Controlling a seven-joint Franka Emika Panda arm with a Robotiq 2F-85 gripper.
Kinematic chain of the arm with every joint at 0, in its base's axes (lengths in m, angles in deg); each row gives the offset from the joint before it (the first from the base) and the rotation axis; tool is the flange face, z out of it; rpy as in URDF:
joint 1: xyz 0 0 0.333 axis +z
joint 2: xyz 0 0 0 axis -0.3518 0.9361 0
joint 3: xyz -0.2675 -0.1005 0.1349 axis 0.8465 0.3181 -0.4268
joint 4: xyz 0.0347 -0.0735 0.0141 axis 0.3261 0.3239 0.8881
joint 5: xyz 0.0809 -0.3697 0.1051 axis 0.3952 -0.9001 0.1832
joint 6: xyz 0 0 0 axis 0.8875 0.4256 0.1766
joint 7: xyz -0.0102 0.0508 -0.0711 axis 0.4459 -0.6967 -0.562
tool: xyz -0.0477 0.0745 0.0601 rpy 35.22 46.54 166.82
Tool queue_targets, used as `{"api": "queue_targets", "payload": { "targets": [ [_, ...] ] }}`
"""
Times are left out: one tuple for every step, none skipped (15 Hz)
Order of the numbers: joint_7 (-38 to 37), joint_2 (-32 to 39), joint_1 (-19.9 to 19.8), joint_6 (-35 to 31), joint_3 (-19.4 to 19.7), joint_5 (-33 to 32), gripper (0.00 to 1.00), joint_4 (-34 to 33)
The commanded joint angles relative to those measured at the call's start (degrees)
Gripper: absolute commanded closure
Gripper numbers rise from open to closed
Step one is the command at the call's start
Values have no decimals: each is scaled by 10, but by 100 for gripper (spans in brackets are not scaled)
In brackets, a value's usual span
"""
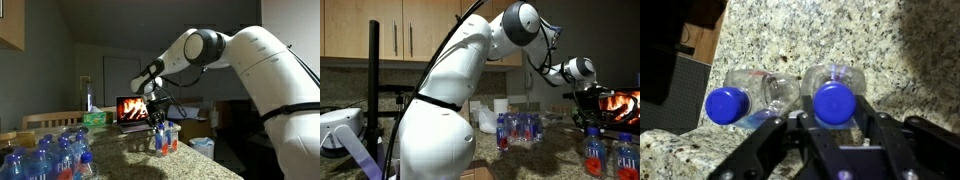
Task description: Move three bottles to the right
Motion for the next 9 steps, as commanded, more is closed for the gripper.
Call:
{"api": "queue_targets", "payload": {
  "targets": [
    [1,2,-10,2,-4,16,26,-5],
    [1,2,-10,2,-3,17,20,-5],
    [0,1,-10,3,-3,17,13,-5],
    [0,1,-10,3,-3,17,7,-5],
    [0,1,-10,3,-3,17,1,-5],
    [0,0,-10,3,-2,16,1,-4],
    [0,0,-10,3,-3,16,0,-5],
    [1,-1,-10,3,-3,15,0,-6],
    [3,-4,-8,2,-4,14,0,-6]
  ]
}}
